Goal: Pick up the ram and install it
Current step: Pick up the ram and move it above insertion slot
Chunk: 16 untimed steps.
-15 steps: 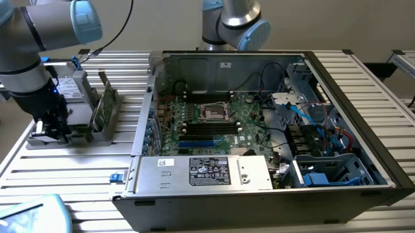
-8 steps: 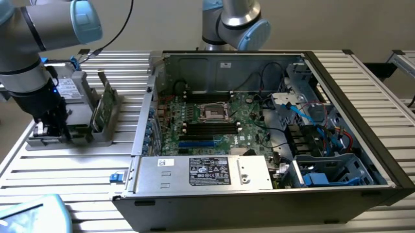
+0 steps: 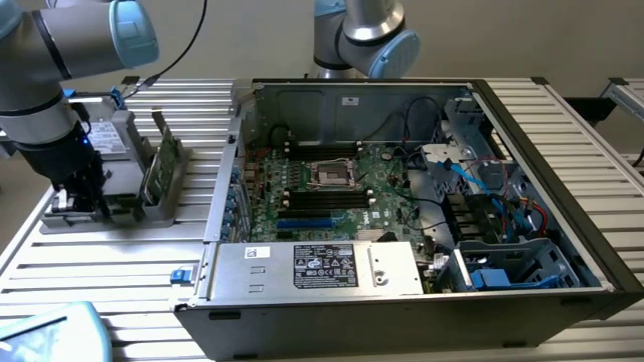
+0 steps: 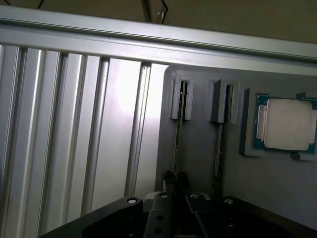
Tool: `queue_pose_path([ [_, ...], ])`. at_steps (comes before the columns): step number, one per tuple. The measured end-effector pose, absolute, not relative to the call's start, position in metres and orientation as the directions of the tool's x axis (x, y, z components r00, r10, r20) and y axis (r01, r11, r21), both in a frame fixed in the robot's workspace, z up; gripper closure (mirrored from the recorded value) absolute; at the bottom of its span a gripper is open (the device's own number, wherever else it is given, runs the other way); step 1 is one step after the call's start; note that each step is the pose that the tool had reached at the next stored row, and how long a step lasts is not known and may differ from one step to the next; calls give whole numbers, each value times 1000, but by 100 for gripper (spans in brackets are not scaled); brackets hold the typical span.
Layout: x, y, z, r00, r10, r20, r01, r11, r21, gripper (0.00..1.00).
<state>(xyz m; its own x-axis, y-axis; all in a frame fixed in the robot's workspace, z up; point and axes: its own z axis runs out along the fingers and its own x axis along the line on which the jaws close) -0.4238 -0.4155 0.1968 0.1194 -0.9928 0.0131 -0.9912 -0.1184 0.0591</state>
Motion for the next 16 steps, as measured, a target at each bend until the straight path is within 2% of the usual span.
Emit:
queue_pose_path([
  [16, -422, -416, 205, 119, -993, 8, -991, -119, 58, 86],
])
